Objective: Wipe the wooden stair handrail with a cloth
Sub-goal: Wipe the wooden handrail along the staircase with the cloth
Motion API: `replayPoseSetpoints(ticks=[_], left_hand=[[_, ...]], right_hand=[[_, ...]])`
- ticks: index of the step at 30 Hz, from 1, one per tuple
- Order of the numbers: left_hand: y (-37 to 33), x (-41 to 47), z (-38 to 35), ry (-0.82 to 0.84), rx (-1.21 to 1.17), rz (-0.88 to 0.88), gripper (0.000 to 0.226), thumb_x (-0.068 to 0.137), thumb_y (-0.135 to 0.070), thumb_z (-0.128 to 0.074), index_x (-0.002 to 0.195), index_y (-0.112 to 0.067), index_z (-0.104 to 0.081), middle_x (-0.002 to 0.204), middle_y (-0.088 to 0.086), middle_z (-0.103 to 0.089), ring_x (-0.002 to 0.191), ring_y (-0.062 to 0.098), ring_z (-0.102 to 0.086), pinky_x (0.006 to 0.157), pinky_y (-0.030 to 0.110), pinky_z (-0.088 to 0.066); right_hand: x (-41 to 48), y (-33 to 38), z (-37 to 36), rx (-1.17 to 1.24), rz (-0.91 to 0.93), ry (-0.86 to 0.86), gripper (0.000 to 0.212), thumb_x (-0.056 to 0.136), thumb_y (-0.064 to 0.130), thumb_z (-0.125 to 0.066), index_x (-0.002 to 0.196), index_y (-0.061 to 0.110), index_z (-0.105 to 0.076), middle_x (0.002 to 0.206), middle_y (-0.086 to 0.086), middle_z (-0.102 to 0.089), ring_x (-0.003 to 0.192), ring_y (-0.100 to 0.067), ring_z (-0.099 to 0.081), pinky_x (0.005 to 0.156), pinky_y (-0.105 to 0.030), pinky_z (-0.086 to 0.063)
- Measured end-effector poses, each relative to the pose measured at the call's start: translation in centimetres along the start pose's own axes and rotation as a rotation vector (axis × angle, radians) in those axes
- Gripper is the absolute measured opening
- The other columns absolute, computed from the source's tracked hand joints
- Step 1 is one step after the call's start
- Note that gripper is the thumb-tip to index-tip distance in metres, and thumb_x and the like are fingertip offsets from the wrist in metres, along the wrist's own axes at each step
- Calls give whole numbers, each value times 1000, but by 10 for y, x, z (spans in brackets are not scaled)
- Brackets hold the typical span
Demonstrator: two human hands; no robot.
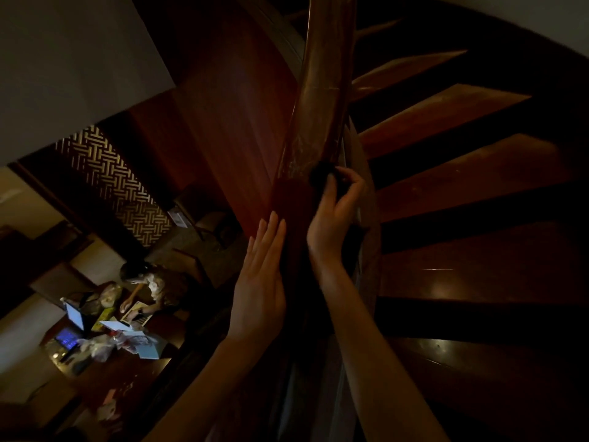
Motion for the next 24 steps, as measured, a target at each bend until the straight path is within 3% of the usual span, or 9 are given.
replayPoseSetpoints(ticks=[2,4,8,10,14,19,24], left_hand=[[-1,0,0,-5,2,-4,58,102,-11,-38,154,-23,-17,162,-17,-5,150,9,-4,121,46,-19],[-1,0,0,0,2,-5,59,102,-9,-38,154,-24,-16,162,-17,-5,150,9,-4,122,43,-17],[-1,0,1,-2,-6,-8,55,101,-16,-31,154,-25,-16,161,-20,-4,150,8,-3,122,32,-10],[-1,0,1,0,-7,-1,58,101,-11,-36,154,-24,-16,162,-19,-5,150,8,-3,123,35,-12],[-2,0,2,0,-3,6,59,100,-10,-35,154,-26,-16,162,-17,-7,150,9,-5,120,44,-18],[-1,1,0,3,5,-3,60,101,-11,-37,154,-27,-14,162,-18,-4,150,8,-4,120,46,-20],[-1,0,0,-1,4,2,66,99,0,-43,154,-23,-16,163,-14,-7,150,10,-4,120,47,-20]], right_hand=[[-7,-41,16,49,-263,-57,6,104,15,-43,109,17,-46,117,-17,-55,107,-31,-58,93,-48,-50],[-46,-60,29,73,-374,-61,6,104,17,-45,104,22,-48,111,-10,-60,101,-27,-62,86,-44,-55],[-82,-25,34,39,-152,-69,7,99,26,-49,100,33,-49,98,12,-59,89,-1,-62,75,-16,-51],[-50,-14,25,-60,-93,-60,5,99,24,-48,99,29,-48,102,3,-57,92,-5,-59,81,-19,-49],[3,-26,26,-130,-183,-18,10,101,17,-51,105,9,-56,110,-12,-57,96,-15,-57,89,-29,-49],[-35,-37,36,-53,-283,67,34,90,47,-60,95,14,-59,99,-11,-63,90,-20,-63,78,-34,-53],[-41,-38,48,-105,-315,136,19,95,24,-62,95,5,-62,94,-11,-65,86,-19,-66,75,-34,-56]])
Point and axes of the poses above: each hand's wrist, its own x-axis towards the middle knuckle, its own z-axis out of the back of the hand, y = z × x, the point moved 10 cm from there along x, towards the middle knuckle
